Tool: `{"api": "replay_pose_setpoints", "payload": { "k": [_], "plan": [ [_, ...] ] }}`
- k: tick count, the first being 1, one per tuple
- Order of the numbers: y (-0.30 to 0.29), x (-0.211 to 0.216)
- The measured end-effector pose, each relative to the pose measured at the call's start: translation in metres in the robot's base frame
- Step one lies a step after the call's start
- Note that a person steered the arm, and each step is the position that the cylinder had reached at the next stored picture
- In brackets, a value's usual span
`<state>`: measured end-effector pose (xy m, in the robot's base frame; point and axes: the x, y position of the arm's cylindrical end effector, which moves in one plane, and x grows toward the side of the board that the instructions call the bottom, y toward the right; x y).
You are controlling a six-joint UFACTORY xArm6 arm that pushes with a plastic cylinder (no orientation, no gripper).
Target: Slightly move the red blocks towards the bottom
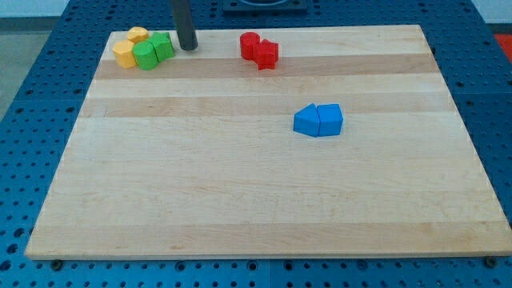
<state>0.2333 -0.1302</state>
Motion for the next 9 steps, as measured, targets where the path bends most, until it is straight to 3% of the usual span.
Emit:
{"api": "replay_pose_setpoints", "payload": {
  "k": [4,7,9],
  "plan": [
    [0.115,-0.010],
    [0.130,-0.008],
    [0.133,0.027]
  ]
}}
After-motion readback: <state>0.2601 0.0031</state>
